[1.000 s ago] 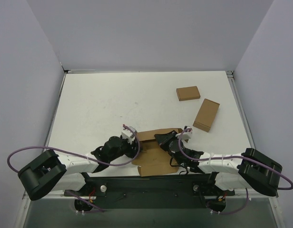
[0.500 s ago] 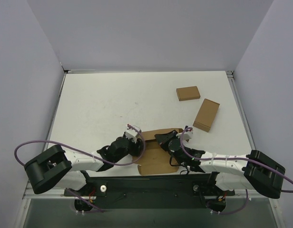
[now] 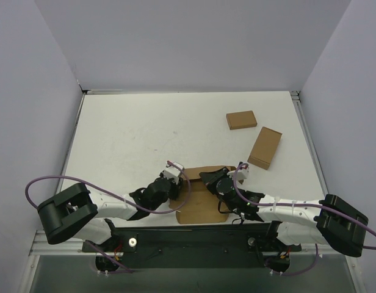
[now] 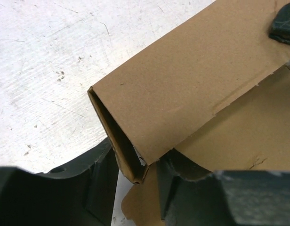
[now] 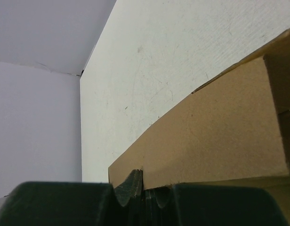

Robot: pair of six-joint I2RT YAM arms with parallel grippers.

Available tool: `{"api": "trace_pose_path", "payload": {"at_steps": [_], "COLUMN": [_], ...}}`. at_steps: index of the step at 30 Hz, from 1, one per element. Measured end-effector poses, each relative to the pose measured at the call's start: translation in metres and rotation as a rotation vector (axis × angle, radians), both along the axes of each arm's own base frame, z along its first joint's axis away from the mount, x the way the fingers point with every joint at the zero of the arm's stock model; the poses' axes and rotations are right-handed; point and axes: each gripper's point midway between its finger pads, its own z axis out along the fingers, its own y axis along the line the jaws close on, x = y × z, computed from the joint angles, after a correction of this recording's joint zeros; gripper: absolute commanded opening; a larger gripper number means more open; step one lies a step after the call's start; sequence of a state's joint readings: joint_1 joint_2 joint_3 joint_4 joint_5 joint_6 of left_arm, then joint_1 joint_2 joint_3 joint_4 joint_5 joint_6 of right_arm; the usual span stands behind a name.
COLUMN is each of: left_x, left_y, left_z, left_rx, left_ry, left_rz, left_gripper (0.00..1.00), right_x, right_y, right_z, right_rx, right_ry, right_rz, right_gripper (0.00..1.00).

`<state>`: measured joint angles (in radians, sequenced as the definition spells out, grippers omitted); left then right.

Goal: Fold the paper box

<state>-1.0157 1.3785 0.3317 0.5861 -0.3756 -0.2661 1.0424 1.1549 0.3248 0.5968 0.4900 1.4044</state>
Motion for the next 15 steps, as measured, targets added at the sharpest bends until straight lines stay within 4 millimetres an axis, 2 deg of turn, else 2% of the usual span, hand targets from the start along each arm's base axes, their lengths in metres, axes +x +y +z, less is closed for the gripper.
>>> {"api": "trace_pose_path", "payload": {"at_steps": [3,4,7,10,11,14,15], "left_x": [0.002,0.002,0.003,0.005,0.006,0.009,0.011], "left_y": [0.003,0.004,0.007,0.009,0.01,0.009,0.008], "left_z": [0.001,0.002,0.002,0.002,0.003,0.005,0.007], "left_rx": [0.002,0.0,-0.007,-0.01,-0.011,-0.019,-0.021], "left_ry": [-0.021,-0.03,-0.053,-0.065,-0.067,-0.062,-0.056], "left_rz": [0.015,0.019,0.033,0.044,0.049,0.065,0.069], "left_gripper": [0.31,0.24,0.18,0.13,0.11,0.08,0.08], "right_x": [0.0,0.0,-0.001,-0.001,-0.001,-0.009,-0.011], "right_y": [0.0,0.0,0.002,0.005,0.005,0.006,0.005], "right_z": [0.0,0.0,0.001,0.005,0.007,0.01,0.013], "right_rx": [0.006,0.008,0.018,0.013,0.008,-0.05,-0.071], "right_ry": [0.006,0.007,0.009,0.004,0.001,-0.009,-0.02], "right_rz": [-0.004,-0.005,-0.001,0.01,0.014,0.075,0.093], "right_gripper": [0.0,0.0,0.0,0.2,0.35,0.53,0.68]}}
